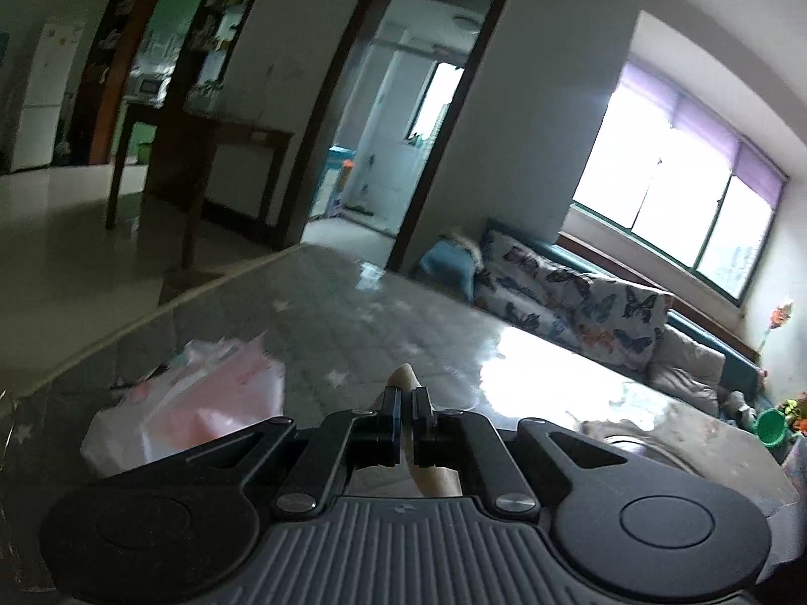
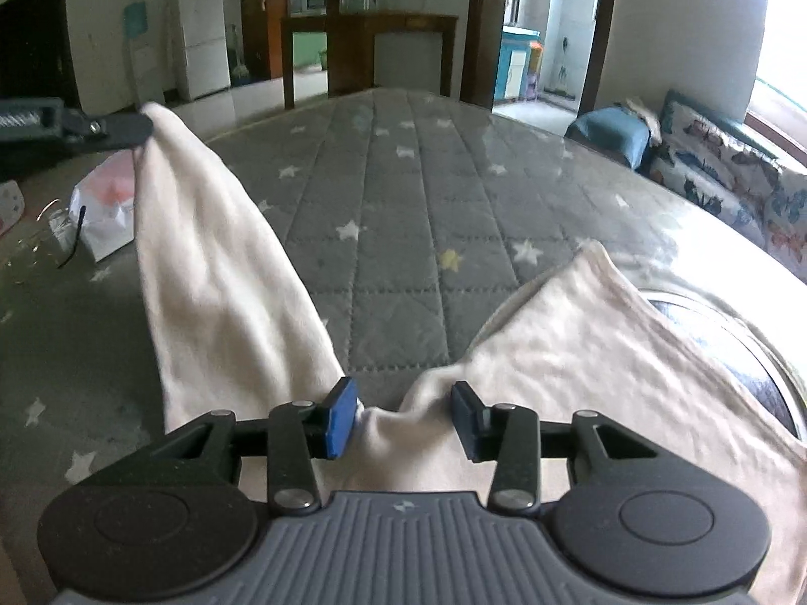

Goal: Fold clothes

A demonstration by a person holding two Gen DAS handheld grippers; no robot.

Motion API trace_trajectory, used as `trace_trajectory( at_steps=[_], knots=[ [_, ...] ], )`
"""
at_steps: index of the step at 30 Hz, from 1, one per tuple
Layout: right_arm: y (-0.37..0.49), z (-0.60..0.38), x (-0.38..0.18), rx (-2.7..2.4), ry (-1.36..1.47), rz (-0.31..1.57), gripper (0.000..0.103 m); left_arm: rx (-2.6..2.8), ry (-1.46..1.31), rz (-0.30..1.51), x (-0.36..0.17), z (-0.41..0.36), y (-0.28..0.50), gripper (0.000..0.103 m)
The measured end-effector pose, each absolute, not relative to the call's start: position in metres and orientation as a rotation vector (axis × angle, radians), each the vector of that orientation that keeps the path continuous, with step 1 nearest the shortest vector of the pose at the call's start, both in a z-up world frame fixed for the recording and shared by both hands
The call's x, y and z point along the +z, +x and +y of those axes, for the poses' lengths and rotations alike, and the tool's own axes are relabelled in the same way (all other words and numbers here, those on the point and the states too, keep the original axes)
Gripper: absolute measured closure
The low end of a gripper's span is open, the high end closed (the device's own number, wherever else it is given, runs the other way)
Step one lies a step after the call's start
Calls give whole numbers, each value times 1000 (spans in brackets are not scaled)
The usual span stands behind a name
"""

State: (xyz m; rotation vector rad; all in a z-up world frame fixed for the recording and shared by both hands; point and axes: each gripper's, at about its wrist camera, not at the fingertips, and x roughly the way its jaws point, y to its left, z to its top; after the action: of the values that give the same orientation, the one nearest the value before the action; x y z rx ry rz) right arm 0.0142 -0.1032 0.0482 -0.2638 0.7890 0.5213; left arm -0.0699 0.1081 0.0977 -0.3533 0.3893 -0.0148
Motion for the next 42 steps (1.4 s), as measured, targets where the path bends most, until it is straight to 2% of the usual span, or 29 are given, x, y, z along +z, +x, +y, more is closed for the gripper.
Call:
trace_trajectory(
  at_steps=[7,13,35,42],
  knots=[
    [4,-106,59,528,-290,779,62,-104,-336,329,123,93,-83,99],
    [4,-95,46,521,-321,779,62,-178,-309,288,140,72,-90,99],
    [-23,-81,45,556,-434,729,61,-294,-247,272,160,38,-97,99],
    [-32,-118,63,532,-344,732,61,-351,-227,294,157,24,-98,99]
  ],
)
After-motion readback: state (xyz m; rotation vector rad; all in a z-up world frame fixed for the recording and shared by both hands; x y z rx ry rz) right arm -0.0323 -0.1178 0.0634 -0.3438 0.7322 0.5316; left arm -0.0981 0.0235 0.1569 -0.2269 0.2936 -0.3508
